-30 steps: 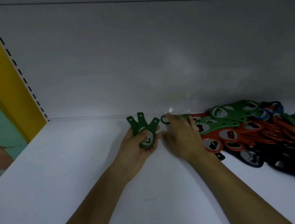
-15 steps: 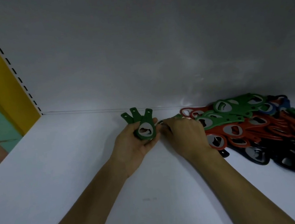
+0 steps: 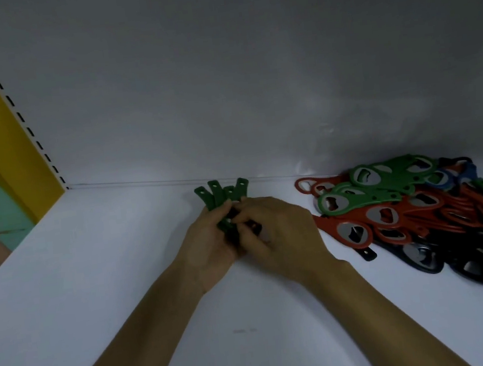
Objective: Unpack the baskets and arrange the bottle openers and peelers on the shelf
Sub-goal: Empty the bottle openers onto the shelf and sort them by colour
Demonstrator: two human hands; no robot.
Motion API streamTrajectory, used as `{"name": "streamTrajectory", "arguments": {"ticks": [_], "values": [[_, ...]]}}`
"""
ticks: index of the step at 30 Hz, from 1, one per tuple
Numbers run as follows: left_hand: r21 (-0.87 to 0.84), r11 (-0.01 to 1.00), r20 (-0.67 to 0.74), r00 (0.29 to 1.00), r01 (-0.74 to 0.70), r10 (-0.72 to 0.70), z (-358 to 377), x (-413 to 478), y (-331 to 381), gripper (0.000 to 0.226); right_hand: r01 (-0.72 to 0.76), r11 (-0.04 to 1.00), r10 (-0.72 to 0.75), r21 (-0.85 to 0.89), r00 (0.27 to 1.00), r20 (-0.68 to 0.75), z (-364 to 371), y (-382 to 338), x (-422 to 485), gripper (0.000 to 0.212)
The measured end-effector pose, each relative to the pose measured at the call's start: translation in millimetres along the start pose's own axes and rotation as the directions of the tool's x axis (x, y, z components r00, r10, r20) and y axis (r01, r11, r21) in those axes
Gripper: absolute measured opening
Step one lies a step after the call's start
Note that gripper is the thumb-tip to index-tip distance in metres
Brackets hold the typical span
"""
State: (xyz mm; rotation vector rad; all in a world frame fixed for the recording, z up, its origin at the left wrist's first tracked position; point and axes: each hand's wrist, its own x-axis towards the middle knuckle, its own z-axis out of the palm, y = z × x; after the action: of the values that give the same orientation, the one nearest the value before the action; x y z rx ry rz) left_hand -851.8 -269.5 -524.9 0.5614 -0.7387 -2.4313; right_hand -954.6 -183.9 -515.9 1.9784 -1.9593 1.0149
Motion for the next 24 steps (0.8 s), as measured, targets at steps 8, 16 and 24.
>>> {"name": "streamTrajectory", "arguments": {"ticks": [8,16,24], "values": [[0.034,0.999,0.031,0.999,-0.029,0.028,0.7,-0.9,-3.8,0.044,-0.500,0.714,0.494,-0.490,0.856,-0.152,-41.3,34.6,-6.7,0.034],[-0.013,0.999,0.089,0.996,0.032,-0.030,4.0,-3.7,-9.9,0.042,-0.488,0.700,0.556,-0.521,0.831,-0.032,-39.7,37.9,-8.4,0.022],[-0.050,0.998,0.044,0.998,-0.046,0.048,4.6,-0.9,-11.2,0.048,-0.364,0.886,0.437,-0.288,0.863,0.254,-24.7,36.2,-10.7,0.035]]}}
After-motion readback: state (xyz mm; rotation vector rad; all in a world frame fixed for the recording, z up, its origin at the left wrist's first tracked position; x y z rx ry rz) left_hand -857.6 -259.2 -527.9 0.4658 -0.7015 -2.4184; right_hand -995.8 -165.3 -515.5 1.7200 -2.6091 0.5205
